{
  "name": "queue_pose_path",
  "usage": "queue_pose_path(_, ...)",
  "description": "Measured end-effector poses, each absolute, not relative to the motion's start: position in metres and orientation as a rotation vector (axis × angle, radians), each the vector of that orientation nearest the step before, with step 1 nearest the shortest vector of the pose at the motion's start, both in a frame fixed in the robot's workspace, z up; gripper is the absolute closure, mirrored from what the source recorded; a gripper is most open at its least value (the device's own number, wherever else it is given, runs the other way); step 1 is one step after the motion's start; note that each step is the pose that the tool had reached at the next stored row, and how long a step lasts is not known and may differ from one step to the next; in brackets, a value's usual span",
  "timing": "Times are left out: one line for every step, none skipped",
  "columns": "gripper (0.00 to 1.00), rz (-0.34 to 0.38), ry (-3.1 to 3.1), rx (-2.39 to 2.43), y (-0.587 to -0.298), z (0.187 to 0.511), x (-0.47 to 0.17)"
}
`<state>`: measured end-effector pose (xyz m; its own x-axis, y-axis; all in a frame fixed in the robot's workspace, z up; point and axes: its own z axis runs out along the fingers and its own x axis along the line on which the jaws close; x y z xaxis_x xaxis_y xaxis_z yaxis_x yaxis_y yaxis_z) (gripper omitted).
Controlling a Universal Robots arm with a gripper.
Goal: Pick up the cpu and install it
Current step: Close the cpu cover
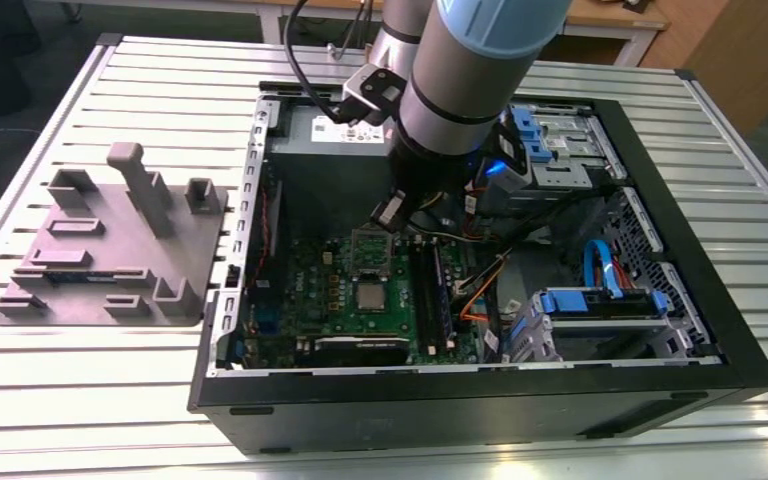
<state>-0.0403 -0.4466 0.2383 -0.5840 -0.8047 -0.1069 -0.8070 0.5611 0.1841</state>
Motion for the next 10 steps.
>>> queue_pose_path(0.90,0.335,2.766,-1.429,-0.4466,0.2384,-0.0403)
queue_pose_path(0.90,0.335,2.765,-1.429,-0.4466,0.2385,-0.0403)
queue_pose_path(0.90,0.335,2.765,-1.430,-0.4466,0.2385,-0.0403)
queue_pose_path(0.90,0.335,2.765,-1.431,-0.4466,0.2387,-0.0403)
queue_pose_path(0.90,0.335,2.764,-1.432,-0.4466,0.2387,-0.0403)
queue_pose_path(0.90,0.335,2.764,-1.433,-0.4466,0.2389,-0.0403)
queue_pose_path(0.90,0.335,2.764,-1.433,-0.4466,0.2390,-0.0404)
queue_pose_path(0.90,0.335,2.764,-1.434,-0.4466,0.2390,-0.0405)
queue_pose_path(0.90,0.335,2.763,-1.435,-0.4466,0.2391,-0.0407)
queue_pose_path(0.90,0.335,2.762,-1.436,-0.4466,0.2391,-0.0409)
